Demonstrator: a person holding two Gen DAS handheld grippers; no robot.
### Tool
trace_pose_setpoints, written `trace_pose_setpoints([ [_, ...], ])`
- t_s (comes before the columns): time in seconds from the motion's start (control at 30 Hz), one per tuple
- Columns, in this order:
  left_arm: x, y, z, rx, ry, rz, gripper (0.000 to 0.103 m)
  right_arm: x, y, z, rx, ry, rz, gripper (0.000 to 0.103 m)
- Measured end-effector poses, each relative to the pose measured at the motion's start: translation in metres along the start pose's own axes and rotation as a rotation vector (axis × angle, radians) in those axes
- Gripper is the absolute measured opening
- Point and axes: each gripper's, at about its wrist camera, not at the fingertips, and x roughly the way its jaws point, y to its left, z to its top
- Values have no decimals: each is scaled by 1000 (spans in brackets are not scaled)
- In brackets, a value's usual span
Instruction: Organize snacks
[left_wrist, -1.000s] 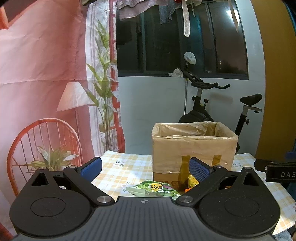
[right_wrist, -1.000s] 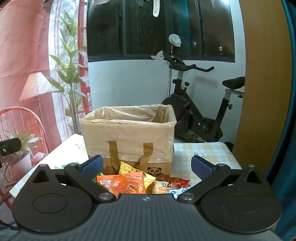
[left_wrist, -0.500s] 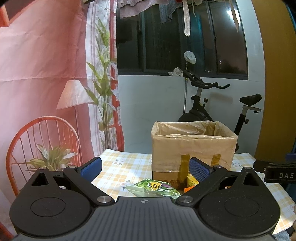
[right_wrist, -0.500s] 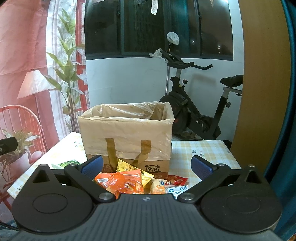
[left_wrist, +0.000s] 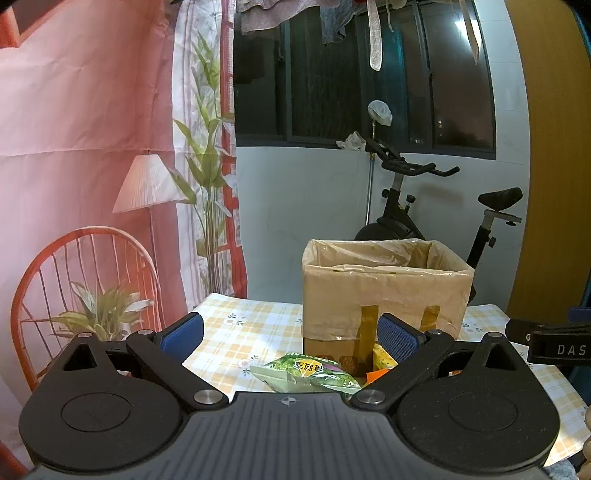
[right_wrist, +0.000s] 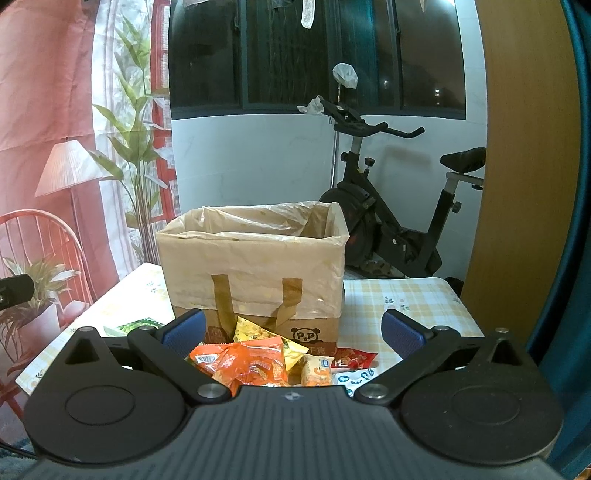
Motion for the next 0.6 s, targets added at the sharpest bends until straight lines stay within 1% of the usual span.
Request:
trace_pose_setpoints([
  [0.6,0,0,-1,-3,0,1,101,1,0,0,2,4,0,103],
])
